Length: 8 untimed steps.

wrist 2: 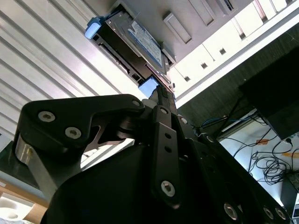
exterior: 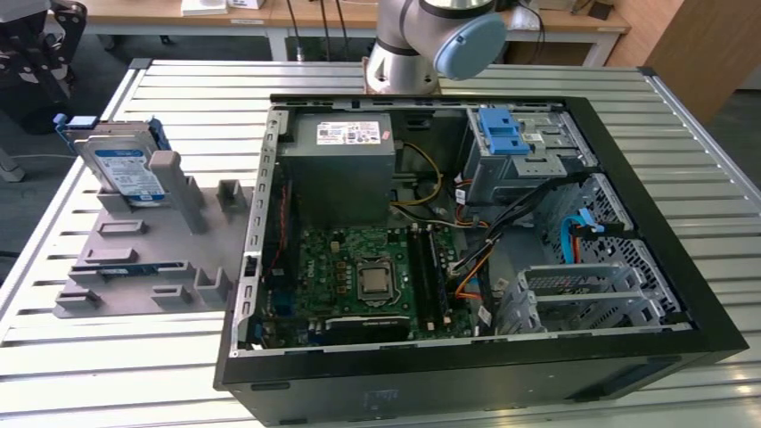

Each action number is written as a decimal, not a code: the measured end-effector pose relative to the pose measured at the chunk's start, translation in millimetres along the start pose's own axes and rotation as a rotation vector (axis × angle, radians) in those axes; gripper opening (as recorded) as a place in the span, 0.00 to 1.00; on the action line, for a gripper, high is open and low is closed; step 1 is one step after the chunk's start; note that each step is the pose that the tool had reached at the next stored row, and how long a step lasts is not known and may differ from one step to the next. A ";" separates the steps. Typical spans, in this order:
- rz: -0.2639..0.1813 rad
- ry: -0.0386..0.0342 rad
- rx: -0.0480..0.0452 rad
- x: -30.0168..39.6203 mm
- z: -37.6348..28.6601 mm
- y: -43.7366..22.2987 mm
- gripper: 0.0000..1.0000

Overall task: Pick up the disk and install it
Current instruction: 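Pick up the disk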

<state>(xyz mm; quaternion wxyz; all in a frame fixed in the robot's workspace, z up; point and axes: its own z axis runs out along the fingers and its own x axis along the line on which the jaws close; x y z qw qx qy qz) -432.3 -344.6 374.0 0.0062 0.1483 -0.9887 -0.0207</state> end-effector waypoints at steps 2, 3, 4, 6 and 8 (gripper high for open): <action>-0.002 0.0000 0.0000 0.0 0.0 0.0 0.11; -0.004 0.0001 0.0001 0.0 0.0 0.0 0.11; -0.008 0.0002 0.0000 0.0 0.1 0.0 0.11; -0.015 0.0005 0.0001 0.0 0.1 0.0 0.11; -0.023 0.0009 0.0001 0.0 0.0 0.0 0.11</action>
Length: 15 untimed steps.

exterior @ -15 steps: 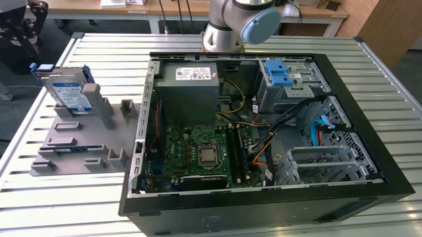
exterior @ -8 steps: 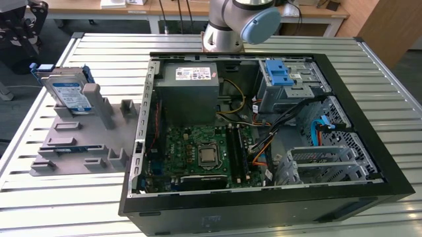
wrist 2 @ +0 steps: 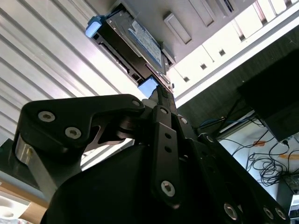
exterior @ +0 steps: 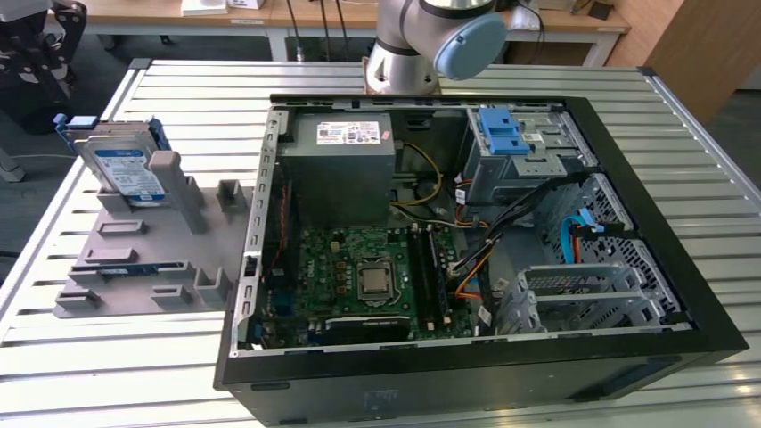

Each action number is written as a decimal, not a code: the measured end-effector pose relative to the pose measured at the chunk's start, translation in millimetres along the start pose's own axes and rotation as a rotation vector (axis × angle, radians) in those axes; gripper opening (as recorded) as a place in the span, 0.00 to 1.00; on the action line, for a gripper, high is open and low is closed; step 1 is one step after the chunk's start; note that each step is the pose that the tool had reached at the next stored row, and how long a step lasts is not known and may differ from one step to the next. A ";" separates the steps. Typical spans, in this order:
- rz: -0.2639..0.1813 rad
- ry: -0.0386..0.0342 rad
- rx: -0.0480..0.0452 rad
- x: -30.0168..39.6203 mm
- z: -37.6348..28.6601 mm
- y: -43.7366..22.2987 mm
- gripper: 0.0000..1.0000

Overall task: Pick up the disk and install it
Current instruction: 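Pick up the disk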

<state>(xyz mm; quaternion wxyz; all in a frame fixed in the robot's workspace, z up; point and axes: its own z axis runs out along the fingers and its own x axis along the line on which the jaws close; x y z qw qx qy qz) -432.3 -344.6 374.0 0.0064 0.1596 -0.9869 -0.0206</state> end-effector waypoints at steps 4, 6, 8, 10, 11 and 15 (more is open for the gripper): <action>-0.016 0.0008 0.0001 0.0 0.0 0.0 0.11; -0.025 0.0011 0.0002 0.0 0.0 0.0 0.11; -0.032 0.0014 0.0002 0.0 0.0 0.0 0.11; -0.038 0.0017 0.0002 0.0 0.0 0.0 0.11; -0.042 0.0018 0.0003 0.0 0.0 0.0 0.11; -0.053 0.0023 0.0004 0.0 0.0 0.0 0.11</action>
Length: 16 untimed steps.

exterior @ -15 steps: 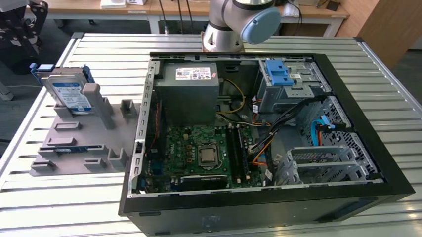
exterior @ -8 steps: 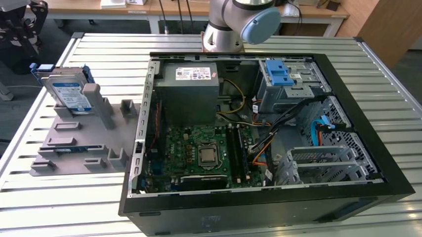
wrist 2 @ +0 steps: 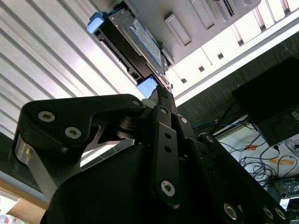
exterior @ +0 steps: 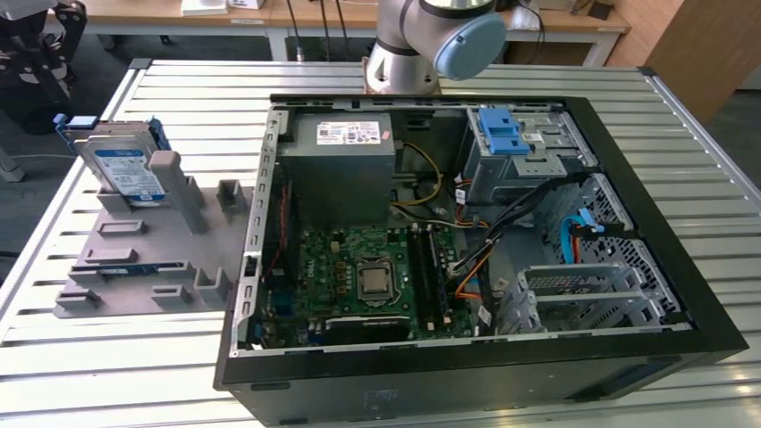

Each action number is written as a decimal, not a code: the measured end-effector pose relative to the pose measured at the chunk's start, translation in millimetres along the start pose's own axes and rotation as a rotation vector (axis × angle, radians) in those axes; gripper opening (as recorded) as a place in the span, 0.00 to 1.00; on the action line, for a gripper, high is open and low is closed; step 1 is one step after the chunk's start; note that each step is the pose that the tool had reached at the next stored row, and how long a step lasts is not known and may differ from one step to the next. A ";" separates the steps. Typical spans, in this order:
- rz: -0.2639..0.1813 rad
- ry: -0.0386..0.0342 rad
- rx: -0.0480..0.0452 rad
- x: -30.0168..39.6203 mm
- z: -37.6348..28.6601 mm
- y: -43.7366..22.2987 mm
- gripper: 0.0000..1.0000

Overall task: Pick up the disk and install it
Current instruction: 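Pick up the disk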

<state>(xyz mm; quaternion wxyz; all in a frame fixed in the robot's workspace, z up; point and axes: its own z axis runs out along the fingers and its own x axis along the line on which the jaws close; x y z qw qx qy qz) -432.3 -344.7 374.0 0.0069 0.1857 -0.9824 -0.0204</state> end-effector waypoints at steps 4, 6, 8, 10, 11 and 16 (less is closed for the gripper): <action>-0.001 0.0000 0.0000 0.0 0.0 0.0 0.11; -0.001 0.0001 0.0000 0.0 0.0 0.0 0.11; -0.001 0.0001 0.0000 0.0 0.0 0.0 0.11; -0.001 0.0001 0.0000 0.0 0.0 0.0 0.11; -0.002 0.0001 0.0000 0.0 0.0 0.0 0.11; -0.009 0.0003 0.0000 0.0 0.0 0.0 0.11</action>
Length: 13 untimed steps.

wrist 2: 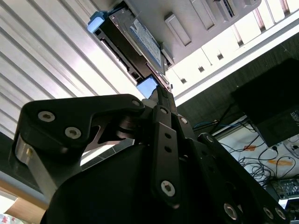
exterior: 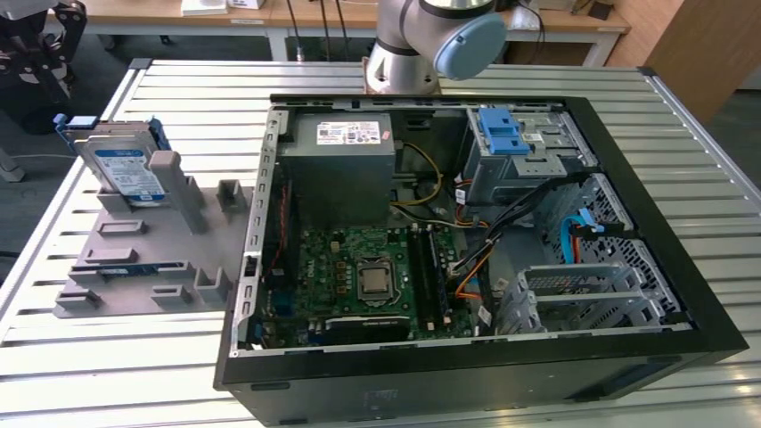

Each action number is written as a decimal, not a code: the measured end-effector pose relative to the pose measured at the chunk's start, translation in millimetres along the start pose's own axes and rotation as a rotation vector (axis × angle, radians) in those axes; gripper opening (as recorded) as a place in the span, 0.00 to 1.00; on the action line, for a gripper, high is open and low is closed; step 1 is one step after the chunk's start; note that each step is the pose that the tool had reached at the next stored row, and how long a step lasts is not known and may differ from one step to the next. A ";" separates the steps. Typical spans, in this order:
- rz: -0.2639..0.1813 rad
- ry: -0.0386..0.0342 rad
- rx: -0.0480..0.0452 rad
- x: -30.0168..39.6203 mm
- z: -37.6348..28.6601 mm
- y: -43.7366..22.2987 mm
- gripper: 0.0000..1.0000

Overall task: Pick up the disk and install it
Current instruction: 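Pick up the disk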

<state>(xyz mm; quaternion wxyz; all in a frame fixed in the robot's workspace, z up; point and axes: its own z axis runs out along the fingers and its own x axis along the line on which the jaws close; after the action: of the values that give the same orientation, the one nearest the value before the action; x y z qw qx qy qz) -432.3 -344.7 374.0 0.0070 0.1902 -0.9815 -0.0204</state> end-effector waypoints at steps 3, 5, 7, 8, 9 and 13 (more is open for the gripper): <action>-0.010 0.0005 0.0001 0.0 0.0 0.0 0.11; -0.018 0.0008 0.0001 0.0 0.0 0.0 0.11; -0.025 0.0012 0.0002 0.0 -0.1 0.0 0.11; -0.028 0.0013 0.0002 0.0 0.0 0.0 0.11; -0.032 0.0014 0.0002 0.0 0.0 0.0 0.11; -0.045 0.0019 0.0003 0.0 0.0 0.0 0.11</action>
<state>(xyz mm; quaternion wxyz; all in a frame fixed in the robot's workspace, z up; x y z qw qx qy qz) -432.3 -344.6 374.0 0.0075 0.2121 -0.9770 -0.0202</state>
